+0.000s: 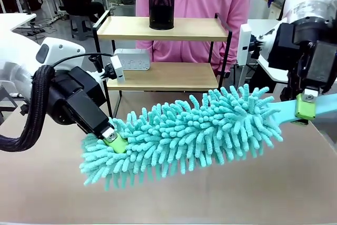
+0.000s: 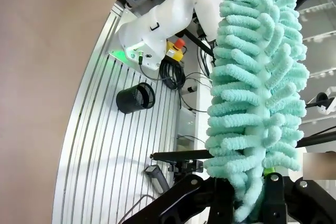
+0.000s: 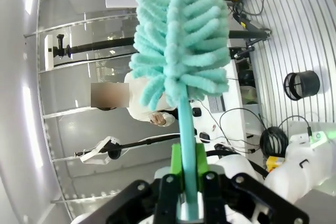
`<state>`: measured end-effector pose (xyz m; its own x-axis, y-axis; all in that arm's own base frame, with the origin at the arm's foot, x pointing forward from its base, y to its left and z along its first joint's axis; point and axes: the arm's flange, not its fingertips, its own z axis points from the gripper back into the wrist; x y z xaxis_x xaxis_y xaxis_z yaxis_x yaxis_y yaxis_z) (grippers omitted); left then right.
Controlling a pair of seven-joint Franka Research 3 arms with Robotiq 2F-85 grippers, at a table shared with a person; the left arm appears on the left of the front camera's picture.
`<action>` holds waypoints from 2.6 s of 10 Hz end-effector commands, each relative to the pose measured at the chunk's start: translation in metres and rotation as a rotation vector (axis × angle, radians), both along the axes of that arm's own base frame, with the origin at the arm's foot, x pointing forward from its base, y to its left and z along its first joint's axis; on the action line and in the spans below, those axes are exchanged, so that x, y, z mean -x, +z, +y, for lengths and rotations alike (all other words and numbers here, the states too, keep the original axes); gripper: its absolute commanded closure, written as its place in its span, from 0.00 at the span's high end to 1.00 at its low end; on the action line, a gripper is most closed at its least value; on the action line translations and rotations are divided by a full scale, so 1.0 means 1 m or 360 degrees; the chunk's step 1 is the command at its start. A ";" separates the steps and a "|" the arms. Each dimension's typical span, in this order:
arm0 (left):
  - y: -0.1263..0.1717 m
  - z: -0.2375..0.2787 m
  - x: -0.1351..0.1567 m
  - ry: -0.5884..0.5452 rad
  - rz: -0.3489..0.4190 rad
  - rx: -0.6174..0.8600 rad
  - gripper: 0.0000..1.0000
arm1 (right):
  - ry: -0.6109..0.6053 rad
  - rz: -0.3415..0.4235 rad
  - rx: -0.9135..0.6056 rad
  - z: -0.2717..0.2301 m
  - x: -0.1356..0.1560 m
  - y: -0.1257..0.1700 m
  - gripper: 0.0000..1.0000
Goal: Clean the shelf.
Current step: Hand the Duster back to the human.
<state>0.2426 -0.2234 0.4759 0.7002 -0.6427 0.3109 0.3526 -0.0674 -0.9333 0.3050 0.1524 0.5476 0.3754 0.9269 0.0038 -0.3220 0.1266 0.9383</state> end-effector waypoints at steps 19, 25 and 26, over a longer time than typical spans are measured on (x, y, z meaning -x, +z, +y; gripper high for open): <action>0.108 0.312 0.023 0.1476 -0.0441 0.0665 0.00 | -0.2361 -0.0039 -0.0370 -0.257 0.019 -0.044 1.00; 0.013 0.391 -0.059 0.2354 0.0132 0.0202 0.00 | -0.2361 -0.0039 -0.0370 -0.257 0.019 -0.044 1.00; -0.008 0.394 -0.070 0.2344 0.0268 0.0131 0.00 | -0.2361 -0.0039 -0.0370 -0.257 0.019 -0.044 1.00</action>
<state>0.3089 0.1818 0.4737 0.7069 0.6615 0.2504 0.0936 0.2634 -0.9601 0.2855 -0.0990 0.5021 0.9440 -0.3161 0.0949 -0.0358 0.1879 0.9815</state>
